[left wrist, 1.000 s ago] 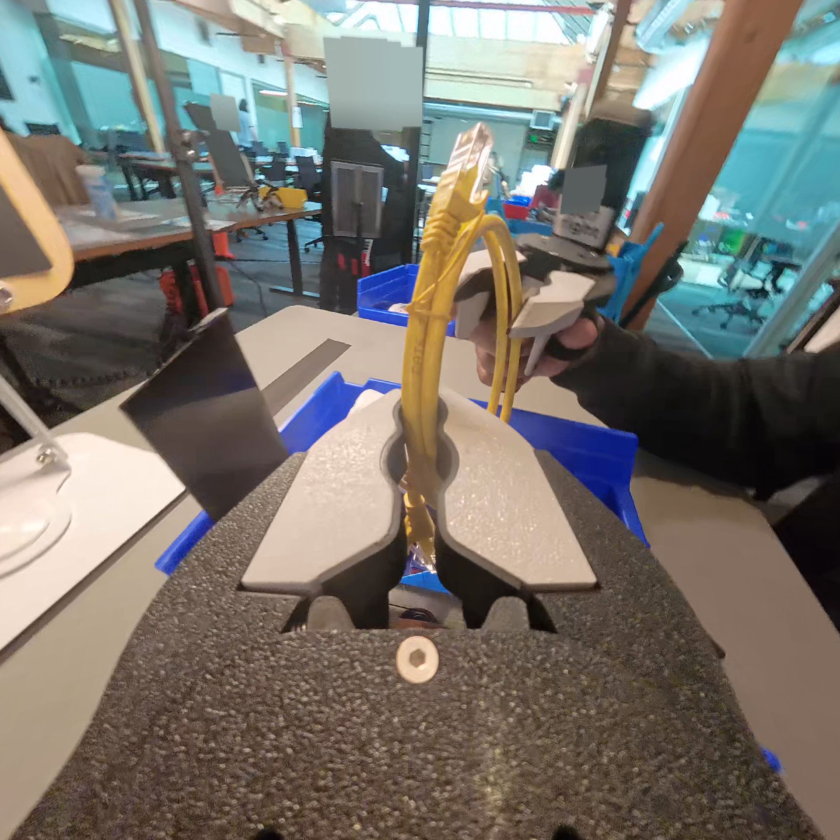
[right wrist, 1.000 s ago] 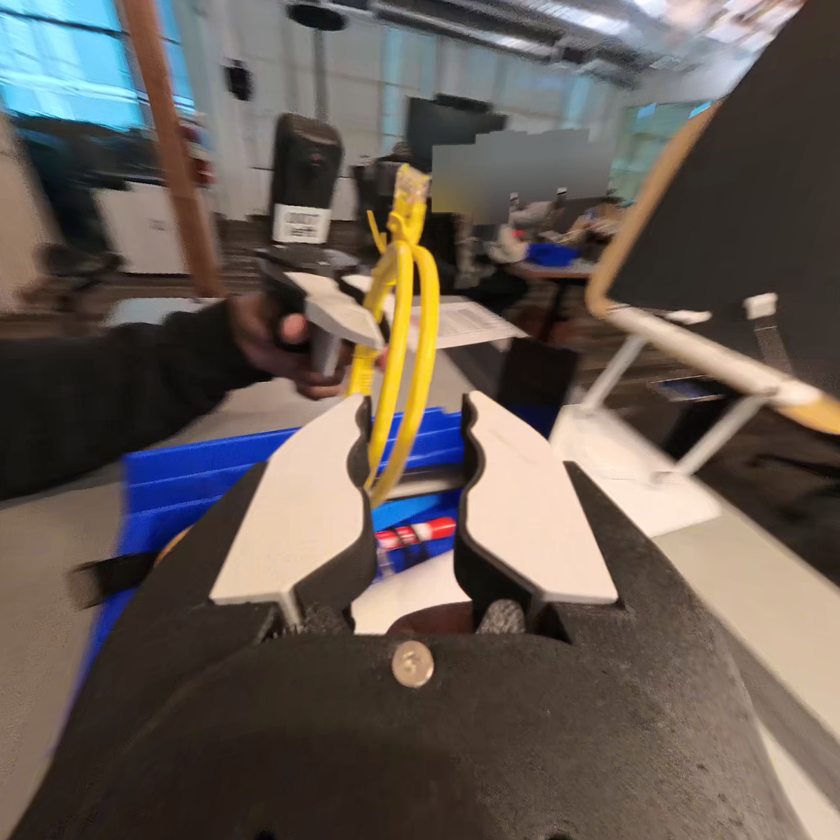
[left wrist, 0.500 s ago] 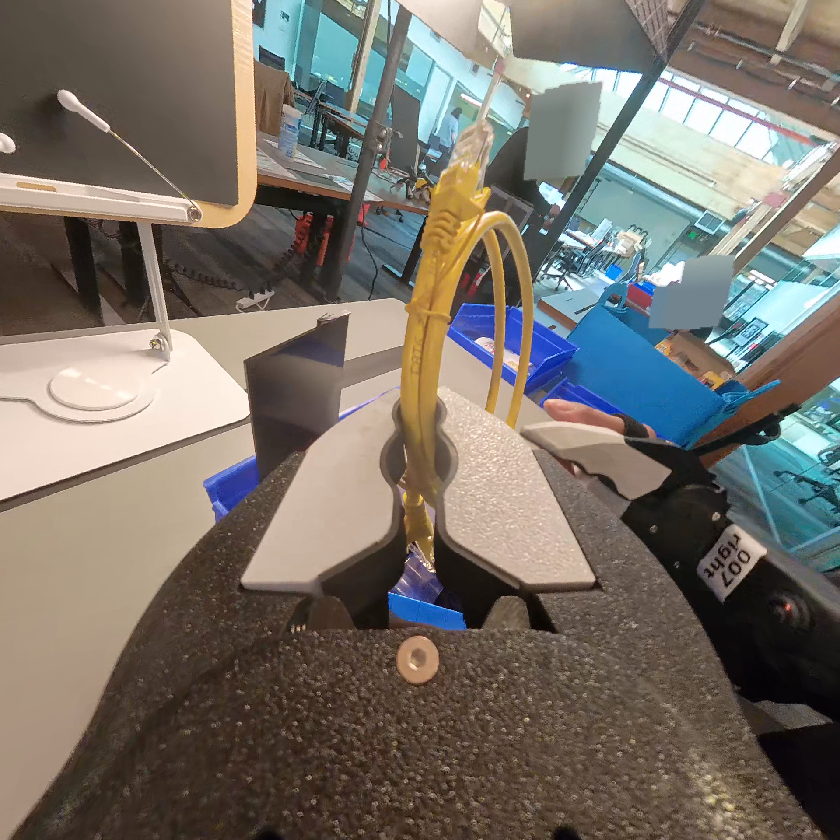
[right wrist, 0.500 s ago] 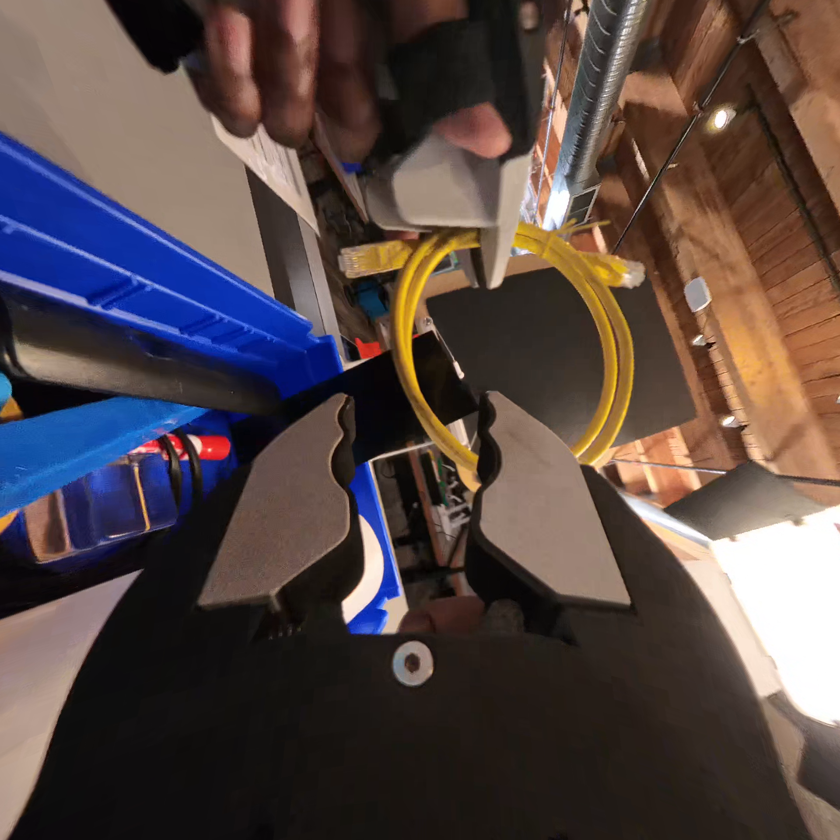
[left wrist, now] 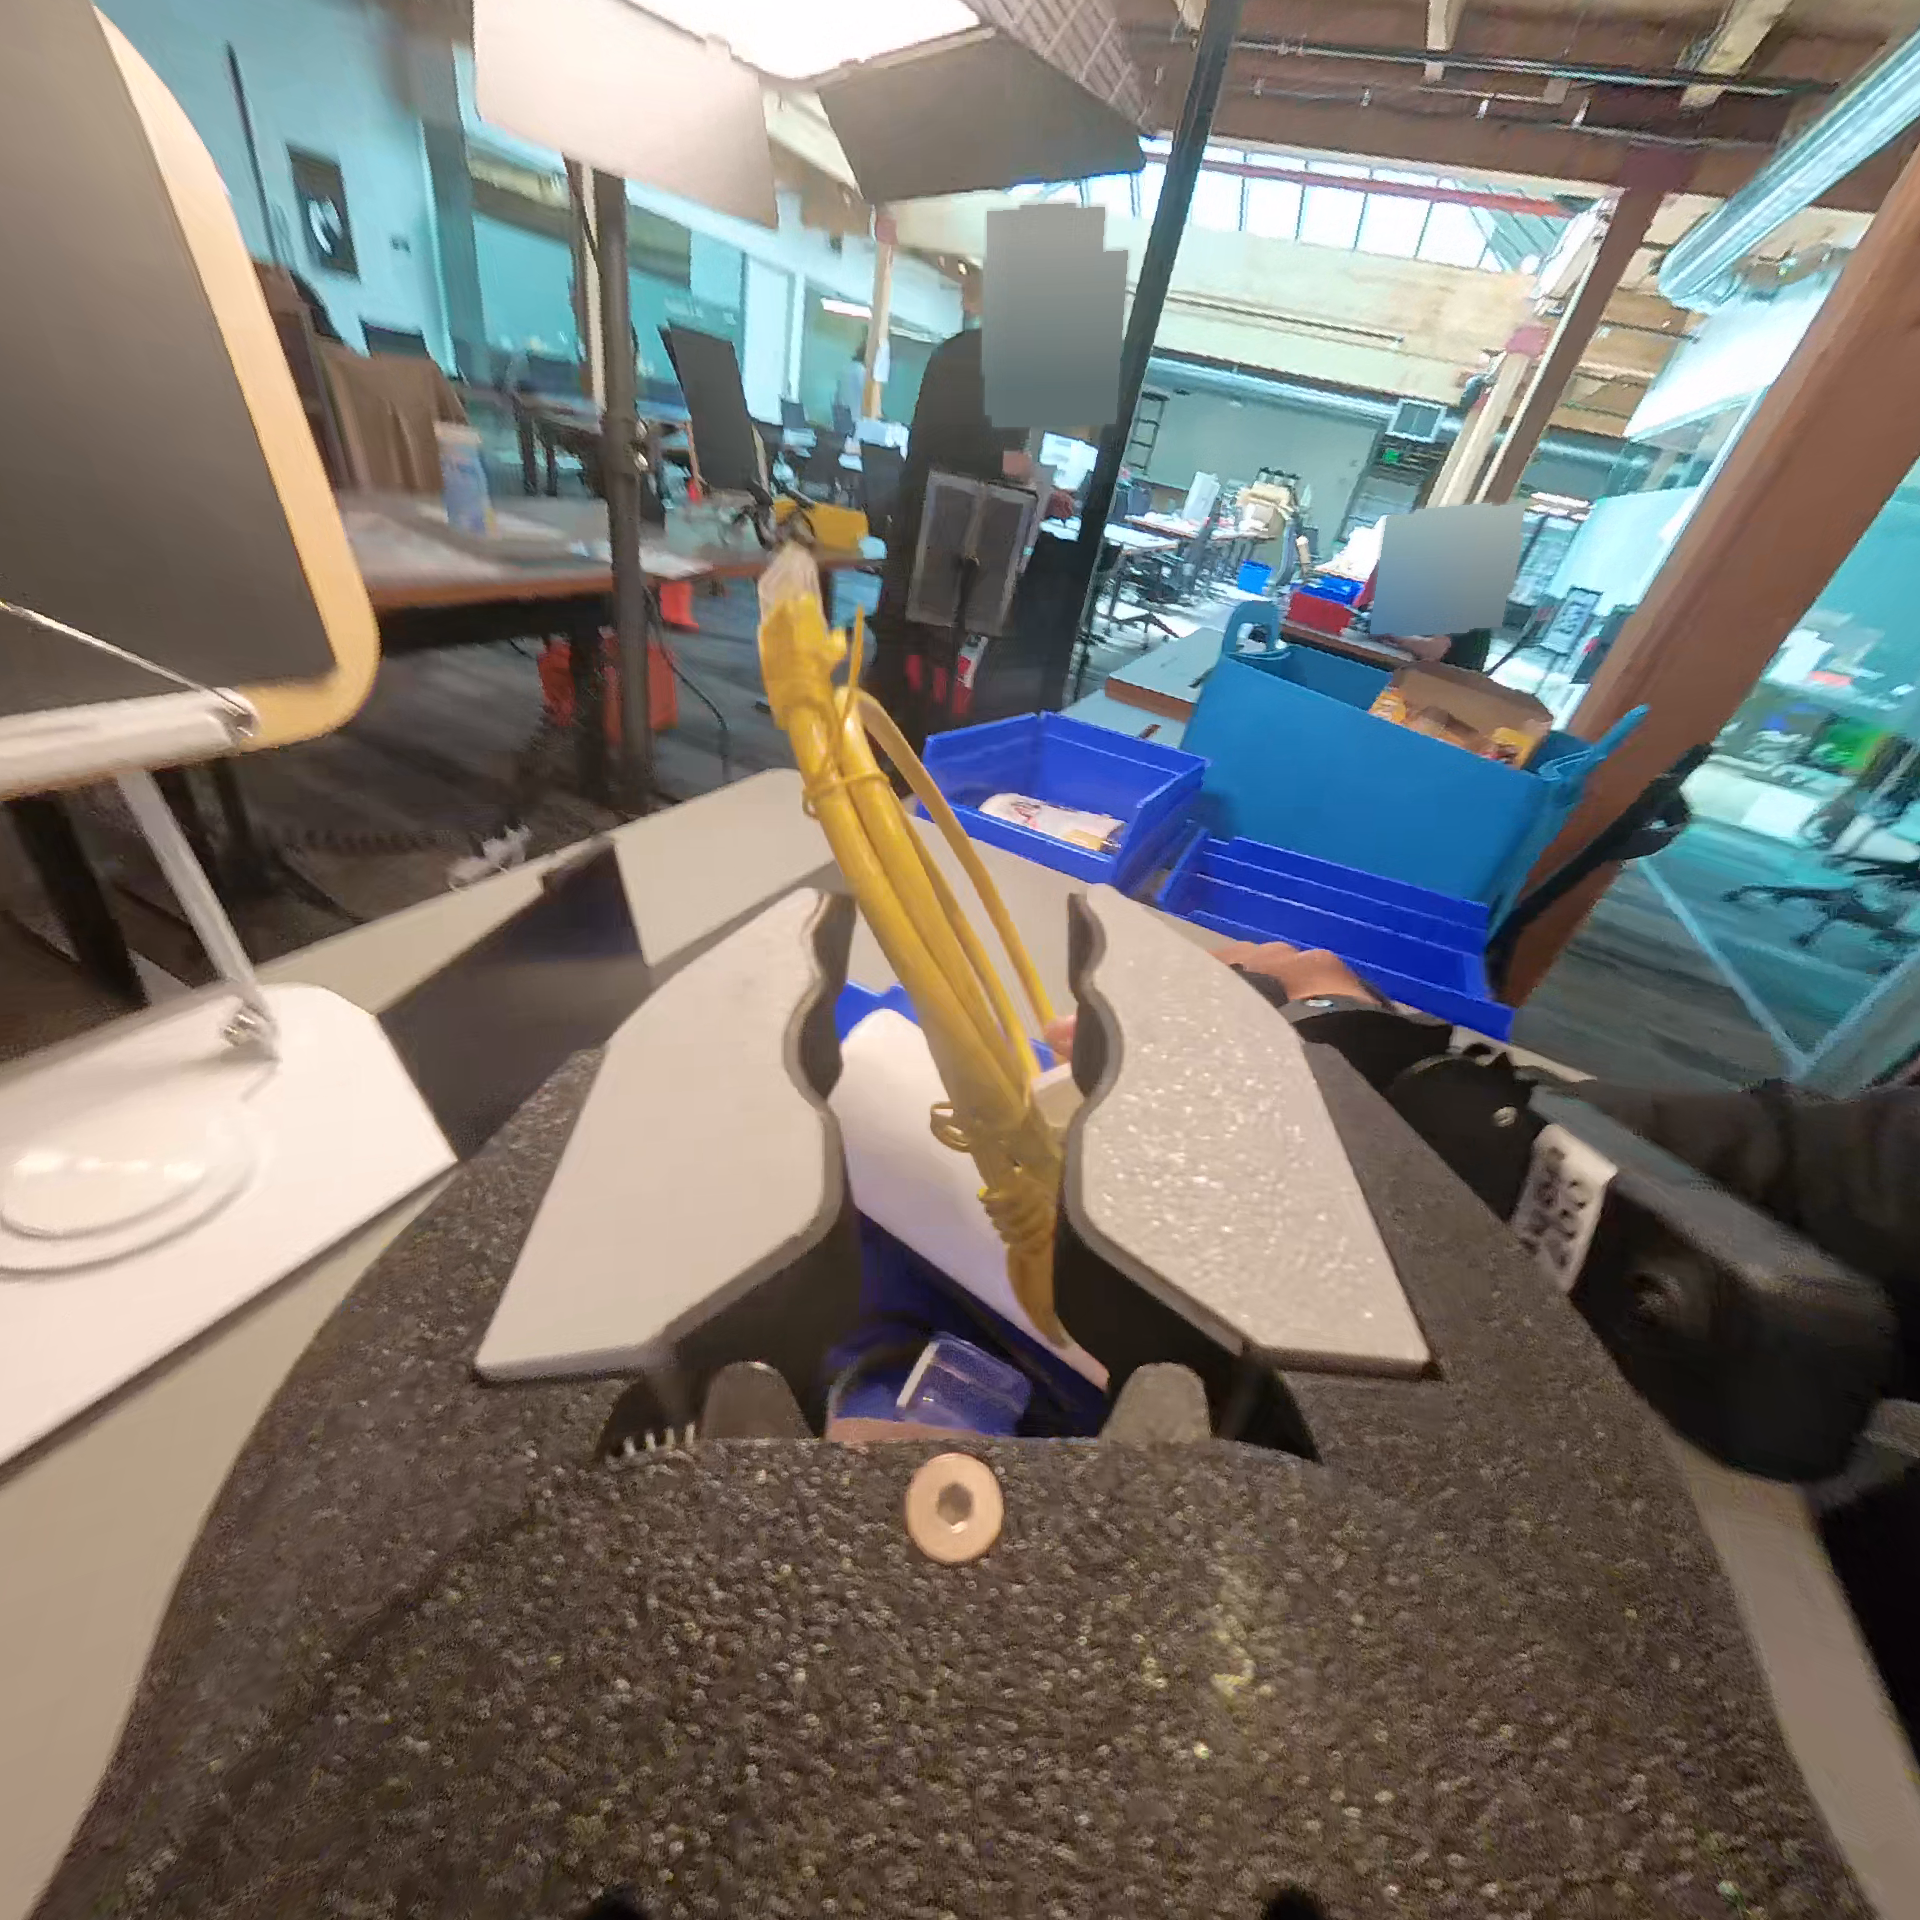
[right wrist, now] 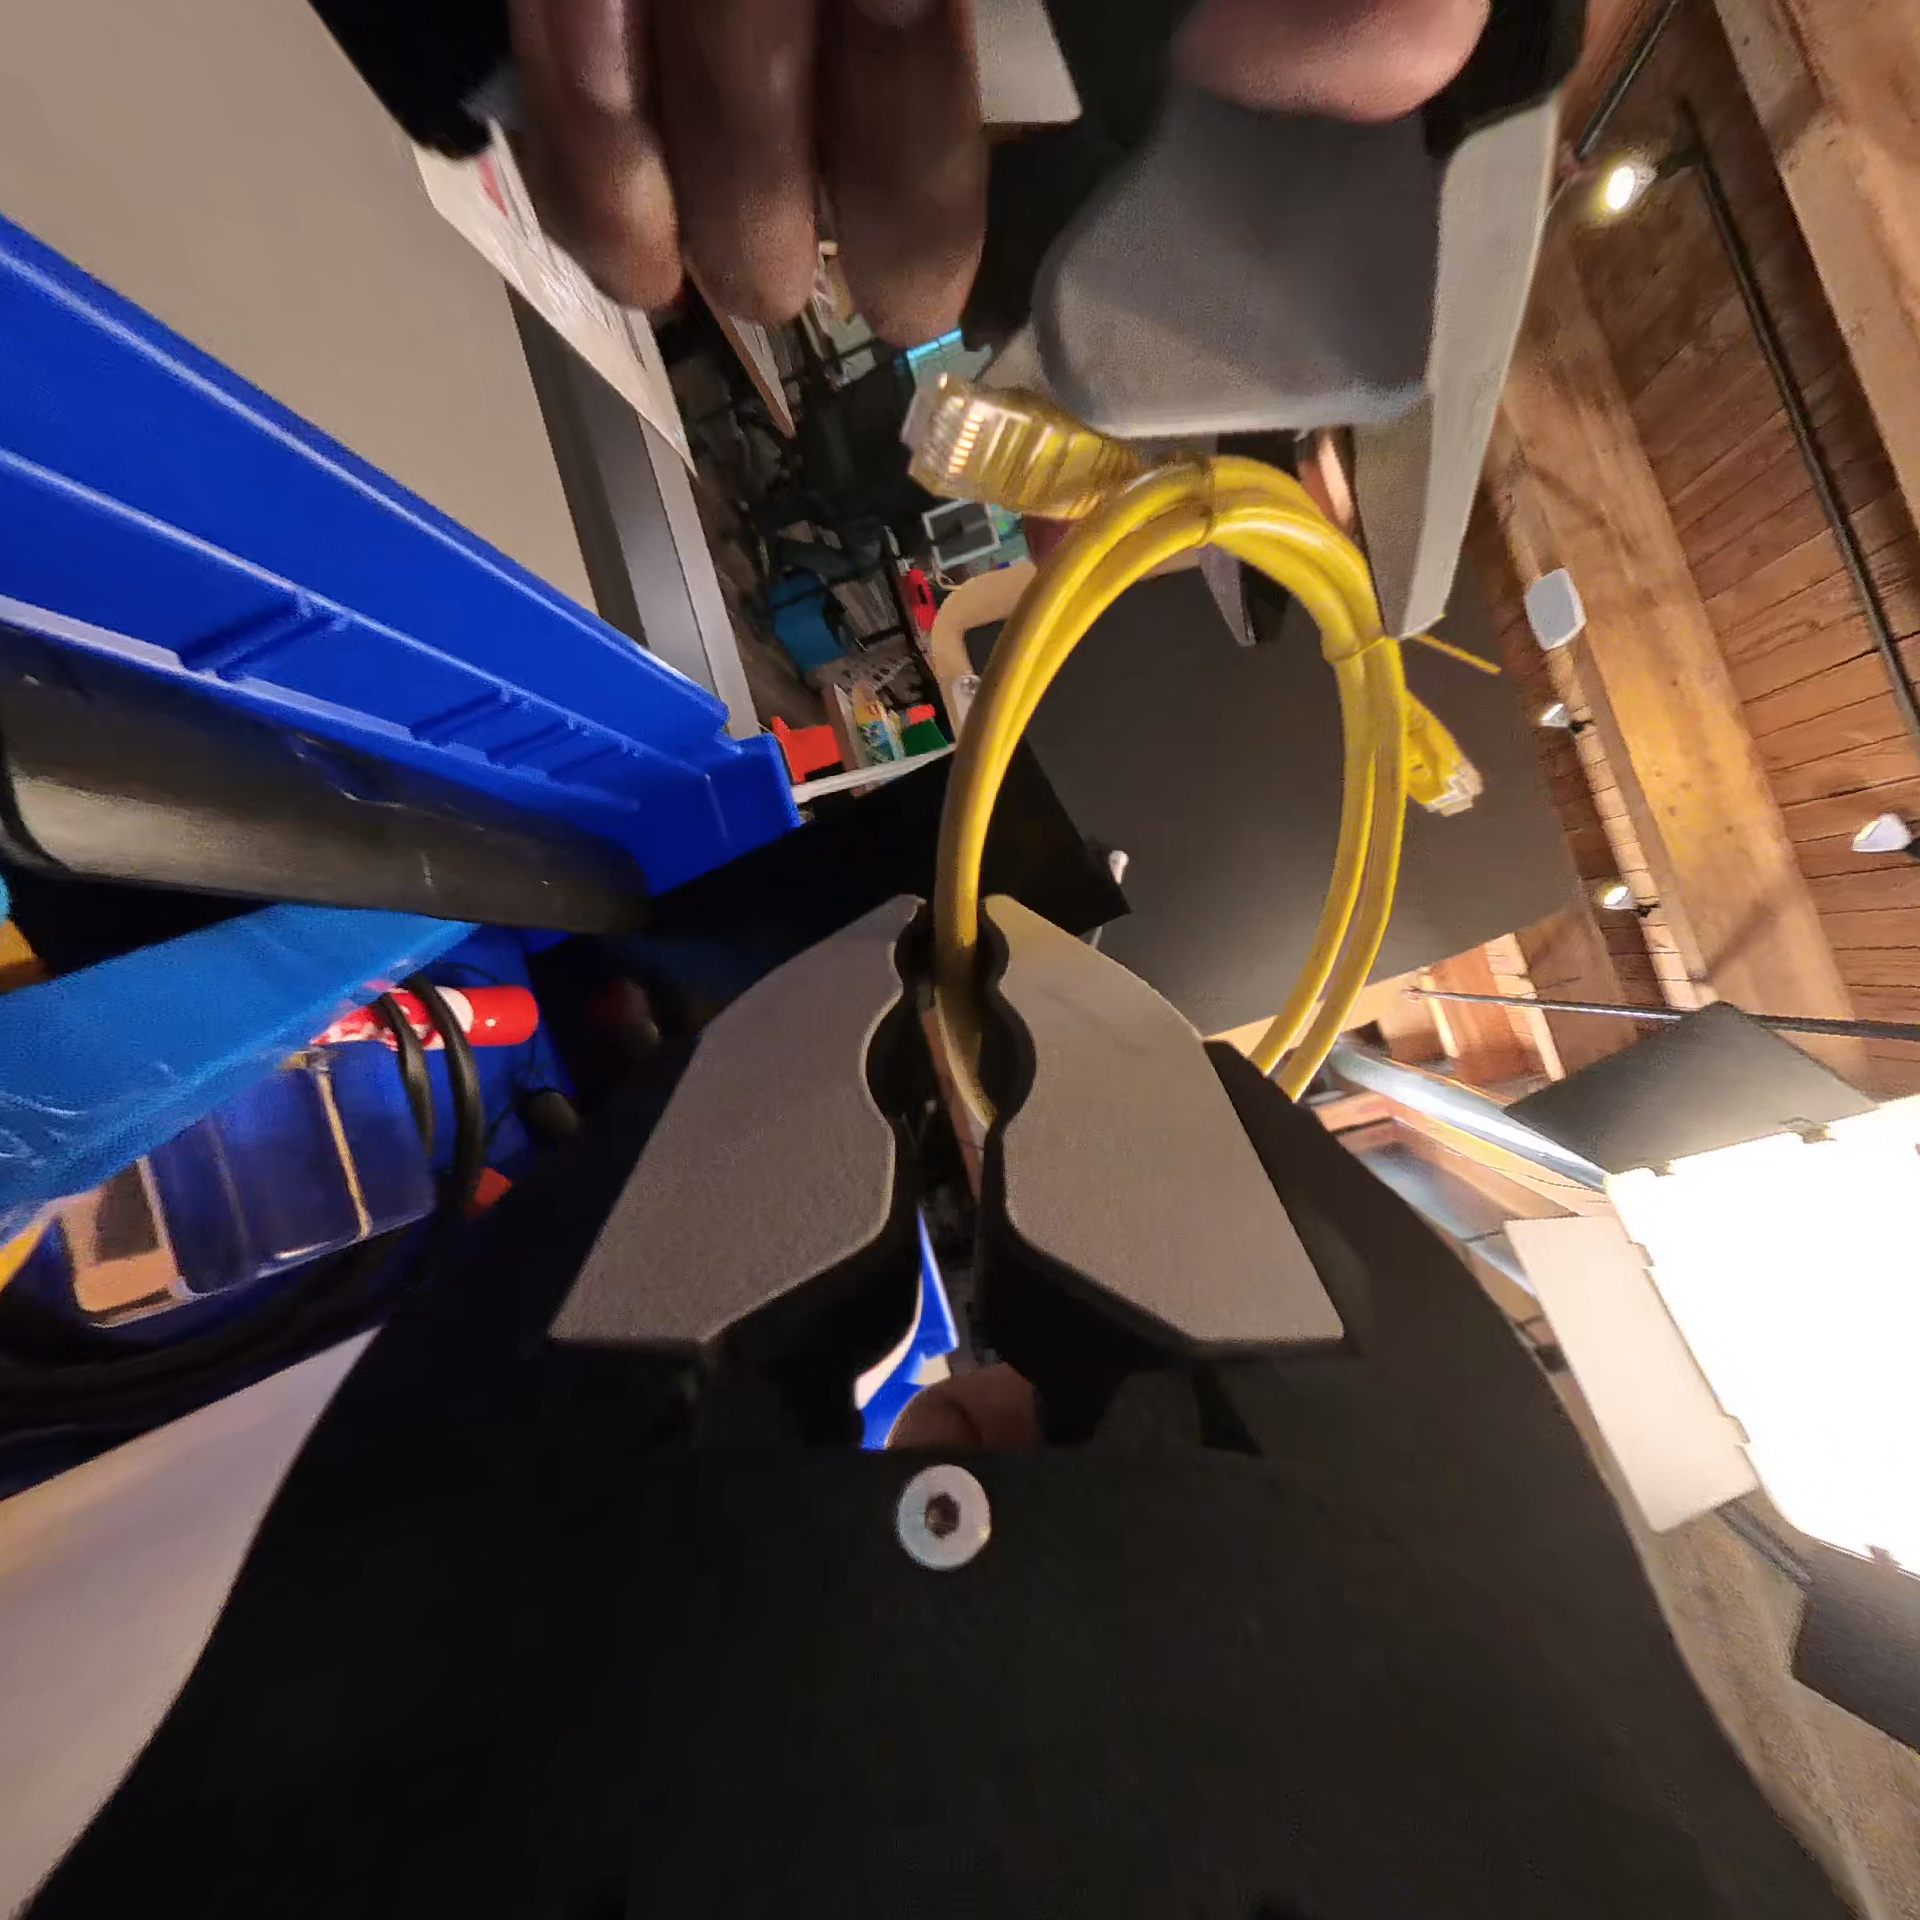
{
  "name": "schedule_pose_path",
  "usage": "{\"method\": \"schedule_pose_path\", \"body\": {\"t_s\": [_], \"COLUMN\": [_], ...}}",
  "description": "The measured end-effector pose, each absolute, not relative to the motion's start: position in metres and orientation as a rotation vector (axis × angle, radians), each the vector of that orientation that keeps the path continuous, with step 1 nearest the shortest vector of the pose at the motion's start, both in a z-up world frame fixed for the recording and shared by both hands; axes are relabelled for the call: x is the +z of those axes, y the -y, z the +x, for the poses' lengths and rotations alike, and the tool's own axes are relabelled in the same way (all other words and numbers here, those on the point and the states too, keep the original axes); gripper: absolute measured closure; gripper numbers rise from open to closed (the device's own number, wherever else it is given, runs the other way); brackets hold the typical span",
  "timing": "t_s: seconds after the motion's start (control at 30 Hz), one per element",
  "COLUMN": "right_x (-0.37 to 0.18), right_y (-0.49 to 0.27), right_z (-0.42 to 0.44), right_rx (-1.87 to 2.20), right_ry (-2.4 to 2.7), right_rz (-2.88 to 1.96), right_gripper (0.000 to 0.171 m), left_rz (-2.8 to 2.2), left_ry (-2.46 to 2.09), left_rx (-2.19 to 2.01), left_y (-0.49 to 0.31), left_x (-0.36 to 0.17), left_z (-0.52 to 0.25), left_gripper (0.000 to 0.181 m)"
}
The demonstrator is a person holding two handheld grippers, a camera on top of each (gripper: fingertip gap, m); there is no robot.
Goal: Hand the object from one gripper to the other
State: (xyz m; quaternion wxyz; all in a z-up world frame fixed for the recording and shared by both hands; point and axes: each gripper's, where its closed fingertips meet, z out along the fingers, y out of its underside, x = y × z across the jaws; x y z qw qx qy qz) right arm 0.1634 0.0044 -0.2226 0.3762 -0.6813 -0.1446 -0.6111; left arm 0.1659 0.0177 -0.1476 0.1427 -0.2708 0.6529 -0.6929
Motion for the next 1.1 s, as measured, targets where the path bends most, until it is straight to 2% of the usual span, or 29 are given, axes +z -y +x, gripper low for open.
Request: {"method": "schedule_pose_path", "body": {"t_s": [0.17, 0.33, 0.47, 0.7, 1.1], "right_x": [-0.226, -0.228, -0.229, -0.226, -0.230], "right_y": [-0.005, -0.008, -0.008, -0.008, -0.011], "right_z": [0.161, 0.154, 0.153, 0.146, 0.136], "right_rx": [-1.438, -1.334, -1.287, -1.247, -1.249], "right_ry": [0.350, 0.360, 0.353, 0.378, 0.475], "right_rz": [-1.755, -1.748, -1.753, -1.717, -1.711], "right_gripper": [0.166, 0.166, 0.166, 0.166, 0.166], "left_rz": [-0.621, -0.747, -0.864, -0.505, -0.137], "left_ry": [-1.692, -1.282, -1.004, -1.286, -1.363], "left_rx": [-2.034, -2.272, -2.165, -1.923, -1.198], "left_y": [-0.044, -0.092, -0.124, -0.074, -0.084], "left_x": [-0.143, -0.149, -0.179, -0.190, -0.199], "left_z": [0.174, 0.194, 0.206, 0.171, 0.155], "left_gripper": [0.122, 0.124, 0.131, 0.127, 0.126]}}
